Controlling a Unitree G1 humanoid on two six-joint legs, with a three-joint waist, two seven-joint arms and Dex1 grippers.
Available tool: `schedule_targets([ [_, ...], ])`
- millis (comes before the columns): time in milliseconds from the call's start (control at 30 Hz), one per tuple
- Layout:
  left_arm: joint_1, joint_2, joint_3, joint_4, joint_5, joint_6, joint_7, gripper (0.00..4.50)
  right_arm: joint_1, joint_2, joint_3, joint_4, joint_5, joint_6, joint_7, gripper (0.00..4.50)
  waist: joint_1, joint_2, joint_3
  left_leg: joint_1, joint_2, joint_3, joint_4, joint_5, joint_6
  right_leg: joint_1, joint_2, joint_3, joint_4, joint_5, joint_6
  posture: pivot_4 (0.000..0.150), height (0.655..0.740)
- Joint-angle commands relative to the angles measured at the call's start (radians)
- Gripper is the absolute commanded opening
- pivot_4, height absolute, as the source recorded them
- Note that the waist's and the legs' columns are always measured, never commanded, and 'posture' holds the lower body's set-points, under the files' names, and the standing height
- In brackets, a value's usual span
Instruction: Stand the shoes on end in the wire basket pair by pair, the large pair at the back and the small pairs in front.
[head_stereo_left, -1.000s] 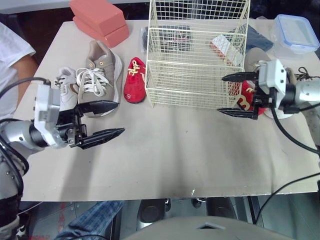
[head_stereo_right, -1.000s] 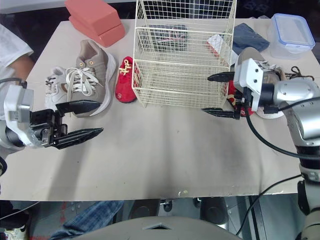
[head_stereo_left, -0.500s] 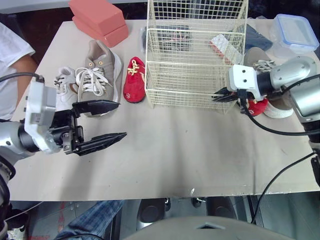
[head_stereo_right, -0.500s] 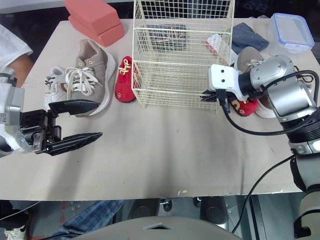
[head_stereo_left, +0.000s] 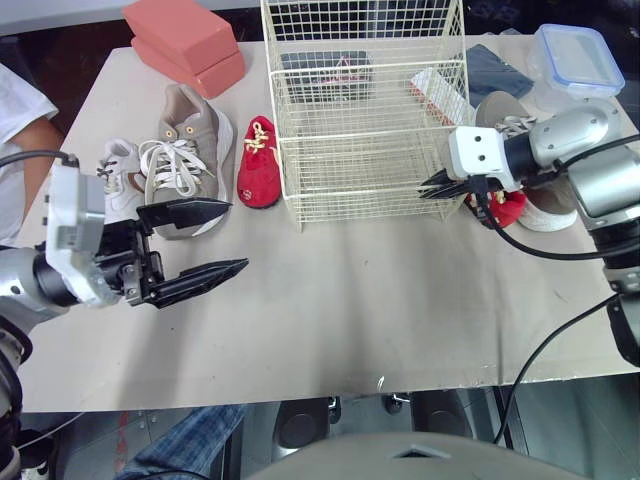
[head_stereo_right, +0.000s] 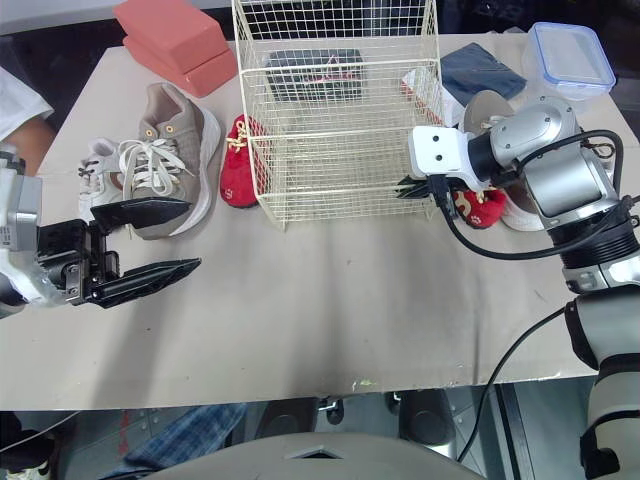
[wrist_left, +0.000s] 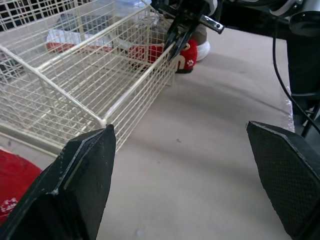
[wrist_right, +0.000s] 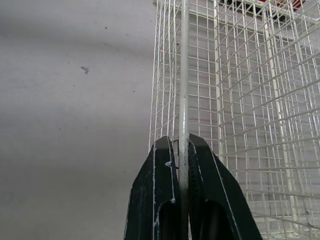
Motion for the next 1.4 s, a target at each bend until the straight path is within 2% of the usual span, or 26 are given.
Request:
schedule_targets([
  [33, -0.007, -0.001, 0.026, 0.010, 0.010, -0.029, -0.015, 4.50, -0.039, 0.004, -0.039, -0.078, 0.013, 0.078, -0.019, 0.06, 0.000, 0.000, 0.000, 0.000, 0.000, 0.000, 0.000, 0.000, 0.000, 0.000, 0.000, 0.000, 0.000, 0.000, 0.000, 0.150, 0.6860],
  [300, -0.028, 0.004, 0.004, 0.045, 0.034, -0.054, -0.039, 4.50, -0.018, -0.002, -0.022, -0.230, -0.007, 0.323, -0.087, 0.06, 0.001, 0.000, 0.000, 0.000, 0.000, 0.000, 0.000, 0.000, 0.000, -0.001, 0.000, 0.000, 0.001, 0.001, -0.001, 0.150, 0.6860],
  [533, -0.047, 0.007, -0.010, 0.067, 0.054, -0.071, -0.057, 4.50, 0.005, -0.005, -0.006, -0.274, -0.014, 0.352, -0.103, 0.06, 0.001, 0.000, 0.000, 0.000, 0.000, 0.000, 0.000, 0.000, 0.000, -0.001, 0.000, 0.000, 0.001, 0.000, -0.001, 0.150, 0.6860],
  [567, -0.051, 0.006, -0.015, 0.070, 0.059, -0.075, -0.058, 4.50, 0.005, -0.003, -0.005, -0.272, -0.018, 0.359, -0.109, 0.58, 0.001, 0.000, 0.000, 0.000, 0.000, 0.000, 0.000, 0.000, 0.000, -0.001, 0.000, 0.000, 0.001, 0.000, -0.001, 0.150, 0.6860],
  [600, -0.054, 0.005, -0.019, 0.072, 0.063, -0.078, -0.059, 4.50, 0.005, -0.001, -0.004, -0.272, -0.019, 0.363, -0.114, 0.86, 0.001, 0.000, 0.000, 0.000, 0.000, 0.000, 0.000, 0.000, 0.000, -0.001, 0.000, 0.000, 0.001, 0.000, 0.000, 0.150, 0.6860],
  [667, -0.057, 0.003, -0.025, 0.073, 0.066, -0.082, -0.059, 4.50, 0.008, 0.004, -0.008, -0.289, -0.019, 0.414, -0.137, 1.82, 0.001, 0.000, 0.000, 0.000, 0.000, 0.000, 0.000, 0.000, 0.000, -0.001, 0.000, 0.000, 0.001, 0.000, 0.000, 0.150, 0.6860],
  [767, -0.060, 0.002, -0.032, 0.076, 0.069, -0.087, -0.060, 4.50, 0.017, -0.002, -0.008, -0.323, -0.015, 0.480, -0.155, 2.95, 0.001, 0.000, 0.000, 0.000, 0.000, 0.000, 0.000, 0.000, 0.000, -0.001, 0.000, 0.000, 0.001, 0.000, -0.001, 0.150, 0.6860],
  [867, -0.064, 0.003, -0.037, 0.083, 0.075, -0.090, -0.065, 4.50, 0.032, -0.014, -0.007, -0.374, -0.001, 0.553, -0.164, 4.39, 0.001, 0.000, 0.000, 0.000, 0.000, 0.000, 0.000, 0.000, 0.000, -0.001, 0.000, 0.000, 0.001, 0.001, -0.001, 0.150, 0.6860],
  [900, -0.066, 0.003, -0.039, 0.085, 0.078, -0.092, -0.066, 4.50, 0.040, -0.020, -0.005, -0.391, 0.003, 0.568, -0.164, 4.46, 0.001, 0.000, 0.000, 0.000, 0.000, 0.000, 0.000, 0.000, 0.000, -0.001, 0.000, 0.000, 0.001, 0.001, -0.001, 0.150, 0.6860],
  [1067, -0.079, 0.002, -0.054, 0.094, 0.087, -0.099, -0.068, 4.50, 0.037, -0.036, -0.006, -0.350, -0.027, 0.497, -0.183, 4.46, 0.001, 0.000, 0.000, 0.000, 0.000, 0.000, 0.000, 0.000, 0.000, -0.001, 0.000, 0.000, 0.001, -0.001, 0.002, 0.150, 0.6860],
  [1100, -0.082, 0.002, -0.056, 0.096, 0.090, -0.101, -0.070, 4.50, 0.028, -0.038, -0.007, -0.332, -0.029, 0.488, -0.182, 4.21, 0.001, 0.000, 0.000, 0.000, 0.000, 0.000, 0.000, 0.000, 0.000, -0.001, 0.000, 0.000, 0.001, -0.001, 0.002, 0.150, 0.6860],
  [1200, -0.085, 0.000, -0.062, 0.100, 0.097, -0.109, -0.072, 4.50, 0.012, -0.045, -0.003, -0.296, -0.034, 0.476, -0.174, 3.34, 0.001, 0.000, 0.000, 0.000, 0.000, 0.000, 0.000, 0.000, 0.000, -0.001, 0.000, 0.000, 0.001, -0.001, 0.002, 0.150, 0.6860],
  [1233, -0.084, -0.001, -0.063, 0.100, 0.098, -0.111, -0.071, 4.50, 0.011, -0.050, 0.005, -0.291, -0.036, 0.475, -0.166, 2.73, 0.001, 0.000, 0.000, 0.000, 0.000, 0.000, 0.000, 0.000, 0.000, -0.001, 0.000, 0.000, 0.001, -0.001, 0.002, 0.150, 0.6860],
  [1300, -0.083, -0.004, -0.064, 0.099, 0.100, -0.114, -0.070, 4.50, 0.015, -0.057, 0.019, -0.288, -0.041, 0.478, -0.152, 1.95, 0.001, 0.000, 0.000, 0.000, 0.000, 0.000, 0.000, 0.000, 0.000, -0.001, 0.000, 0.000, 0.001, -0.001, 0.001, 0.150, 0.6860],
  [1367, -0.082, -0.008, -0.066, 0.096, 0.103, -0.117, -0.067, 4.50, 0.020, -0.056, 0.028, -0.292, -0.040, 0.486, -0.149, 0.88, 0.000, 0.000, 0.000, 0.000, 0.000, 0.000, 0.000, 0.000, 0.000, -0.001, 0.000, 0.000, 0.001, -0.001, 0.001, 0.150, 0.6860],
  [1400, -0.082, -0.010, -0.067, 0.094, 0.105, -0.118, -0.066, 4.50, 0.021, -0.053, 0.030, -0.295, -0.038, 0.494, -0.151, 0.69, 0.000, 0.000, 0.000, 0.000, 0.000, 0.001, 0.000, 0.000, 0.000, -0.001, 0.000, 0.000, 0.001, -0.001, 0.001, 0.150, 0.6860],
])
